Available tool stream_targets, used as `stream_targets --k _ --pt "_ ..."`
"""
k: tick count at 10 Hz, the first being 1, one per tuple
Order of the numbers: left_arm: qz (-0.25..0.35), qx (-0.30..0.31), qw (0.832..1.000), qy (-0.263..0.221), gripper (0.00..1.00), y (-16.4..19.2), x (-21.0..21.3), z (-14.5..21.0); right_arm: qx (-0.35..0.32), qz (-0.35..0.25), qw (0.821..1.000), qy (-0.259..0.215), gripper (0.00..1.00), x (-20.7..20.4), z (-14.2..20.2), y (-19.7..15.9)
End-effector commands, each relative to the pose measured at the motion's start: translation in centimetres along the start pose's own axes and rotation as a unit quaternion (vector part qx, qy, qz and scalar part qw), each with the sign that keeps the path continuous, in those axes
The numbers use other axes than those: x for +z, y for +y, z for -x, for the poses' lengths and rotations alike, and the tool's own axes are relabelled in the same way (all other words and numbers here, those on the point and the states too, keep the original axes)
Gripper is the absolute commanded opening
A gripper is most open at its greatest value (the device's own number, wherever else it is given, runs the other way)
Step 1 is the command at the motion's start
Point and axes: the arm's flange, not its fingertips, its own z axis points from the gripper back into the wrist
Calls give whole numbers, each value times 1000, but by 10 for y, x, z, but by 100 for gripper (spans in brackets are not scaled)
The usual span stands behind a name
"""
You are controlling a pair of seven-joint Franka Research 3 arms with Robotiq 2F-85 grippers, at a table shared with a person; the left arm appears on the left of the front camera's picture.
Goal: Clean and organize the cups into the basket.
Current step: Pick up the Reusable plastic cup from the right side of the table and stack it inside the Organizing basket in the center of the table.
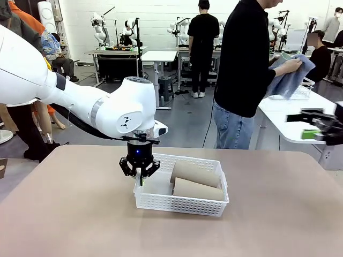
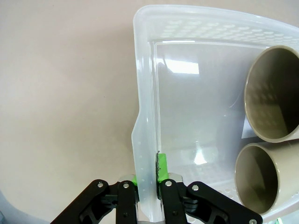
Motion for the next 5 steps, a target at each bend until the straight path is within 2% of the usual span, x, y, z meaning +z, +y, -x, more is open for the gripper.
stream_targets --k 1,3,5 --pt "-2 2 1000 -3 0 -1 2 0 0 61 998 -24 100 37 22 -9" --pt "-2 2 1000 -3 0 -1 2 0 -19 87 996 -11 100 56 39 -18" --pt "-2 2 1000 -3 0 -1 2 0 -36 70 997 13 100 55 48 -35"
